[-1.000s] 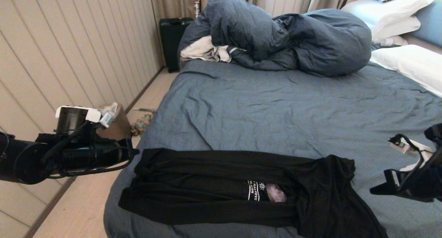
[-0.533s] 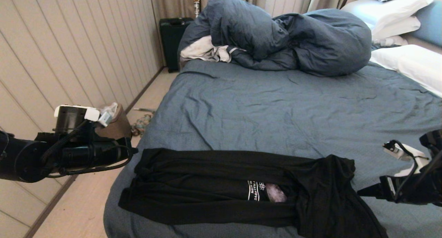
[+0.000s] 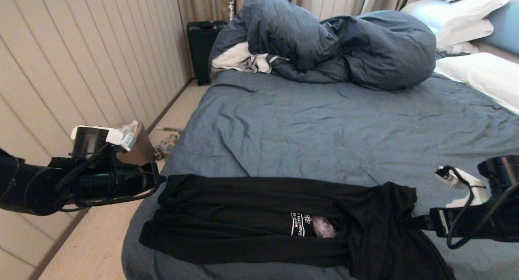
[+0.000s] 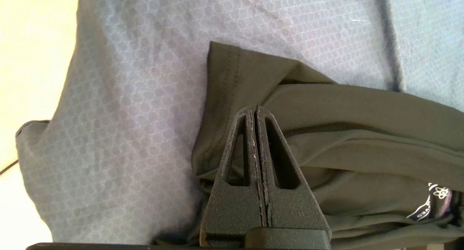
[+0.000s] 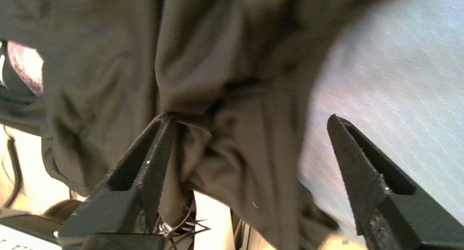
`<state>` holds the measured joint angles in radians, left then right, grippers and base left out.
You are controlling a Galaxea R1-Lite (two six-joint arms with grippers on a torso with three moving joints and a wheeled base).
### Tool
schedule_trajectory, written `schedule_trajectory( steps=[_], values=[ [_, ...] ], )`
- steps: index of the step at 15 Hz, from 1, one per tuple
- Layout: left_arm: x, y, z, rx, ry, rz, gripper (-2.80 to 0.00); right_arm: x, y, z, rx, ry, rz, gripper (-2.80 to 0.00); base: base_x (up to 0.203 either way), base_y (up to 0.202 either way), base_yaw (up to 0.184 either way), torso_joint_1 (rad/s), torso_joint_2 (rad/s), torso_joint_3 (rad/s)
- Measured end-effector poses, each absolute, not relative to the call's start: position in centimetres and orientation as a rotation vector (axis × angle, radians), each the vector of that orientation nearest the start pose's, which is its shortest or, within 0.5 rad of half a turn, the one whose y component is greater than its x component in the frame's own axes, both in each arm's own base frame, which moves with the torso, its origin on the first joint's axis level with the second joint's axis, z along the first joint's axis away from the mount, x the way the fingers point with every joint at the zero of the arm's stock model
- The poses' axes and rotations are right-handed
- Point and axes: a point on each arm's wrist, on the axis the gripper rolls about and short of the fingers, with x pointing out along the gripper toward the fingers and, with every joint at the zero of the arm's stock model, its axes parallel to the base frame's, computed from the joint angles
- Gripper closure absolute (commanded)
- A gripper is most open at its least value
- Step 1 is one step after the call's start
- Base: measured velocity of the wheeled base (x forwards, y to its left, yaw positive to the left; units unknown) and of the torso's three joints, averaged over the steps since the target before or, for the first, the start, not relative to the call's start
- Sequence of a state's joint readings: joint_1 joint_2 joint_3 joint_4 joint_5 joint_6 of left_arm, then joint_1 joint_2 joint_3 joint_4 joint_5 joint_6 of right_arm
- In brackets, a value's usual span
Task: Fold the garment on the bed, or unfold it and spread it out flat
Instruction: Fold the black T-shirt
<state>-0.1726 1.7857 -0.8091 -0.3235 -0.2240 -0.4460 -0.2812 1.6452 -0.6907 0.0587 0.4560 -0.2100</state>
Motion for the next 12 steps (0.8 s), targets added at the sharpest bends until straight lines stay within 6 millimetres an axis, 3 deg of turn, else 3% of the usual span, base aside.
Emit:
schedule_trajectory(
  steps=[7, 12],
  values=[
    [30.1, -5.7, 12.8, -0.441, 0.730, -0.226, 0.00, 24.0, -3.8, 9.8, 0.157, 0.988, 0.334, -2.80, 0.000, 0.000, 0.000, 0.000, 0.00, 0.000],
    [30.0, -5.7, 12.7, -0.441, 0.733, -0.225, 0.00, 25.2, -4.1, 9.0, 0.122, 0.948, 0.300, -2.80, 0.000, 0.000, 0.000, 0.000, 0.00, 0.000]
  ],
)
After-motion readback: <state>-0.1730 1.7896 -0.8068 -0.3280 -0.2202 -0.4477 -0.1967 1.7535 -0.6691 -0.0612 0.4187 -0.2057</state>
